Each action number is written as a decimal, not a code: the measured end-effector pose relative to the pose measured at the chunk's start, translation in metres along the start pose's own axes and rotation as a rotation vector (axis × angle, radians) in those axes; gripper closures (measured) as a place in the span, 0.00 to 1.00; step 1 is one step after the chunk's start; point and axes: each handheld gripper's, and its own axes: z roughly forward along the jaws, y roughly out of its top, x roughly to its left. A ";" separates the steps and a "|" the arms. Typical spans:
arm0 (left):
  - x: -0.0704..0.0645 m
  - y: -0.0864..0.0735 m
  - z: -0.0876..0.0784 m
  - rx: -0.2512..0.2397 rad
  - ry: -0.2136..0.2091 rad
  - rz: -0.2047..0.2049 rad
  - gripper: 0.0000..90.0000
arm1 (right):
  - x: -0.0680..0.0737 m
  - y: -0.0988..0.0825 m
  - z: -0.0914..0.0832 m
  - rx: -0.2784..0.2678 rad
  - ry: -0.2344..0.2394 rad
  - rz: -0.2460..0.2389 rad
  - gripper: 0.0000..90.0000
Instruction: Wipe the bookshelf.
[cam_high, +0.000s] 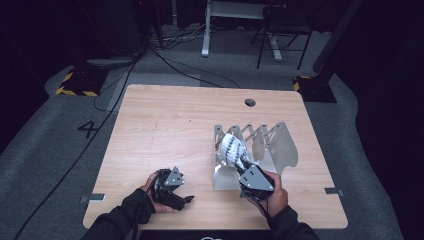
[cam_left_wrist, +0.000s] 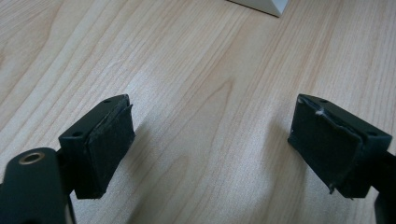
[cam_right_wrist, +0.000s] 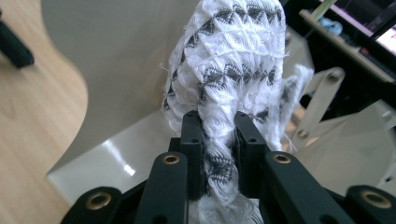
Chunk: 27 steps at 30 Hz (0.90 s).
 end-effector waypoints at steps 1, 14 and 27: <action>0.000 0.000 0.000 0.000 0.000 0.000 0.15 | 0.003 -0.005 0.004 0.031 0.015 -0.003 0.86; 0.000 0.000 0.000 0.000 0.000 0.000 0.15 | 0.027 -0.028 0.044 0.134 0.212 -0.021 0.86; 0.000 0.000 0.000 -0.001 -0.002 0.003 0.15 | 0.010 0.023 0.026 -0.135 0.074 -0.021 0.86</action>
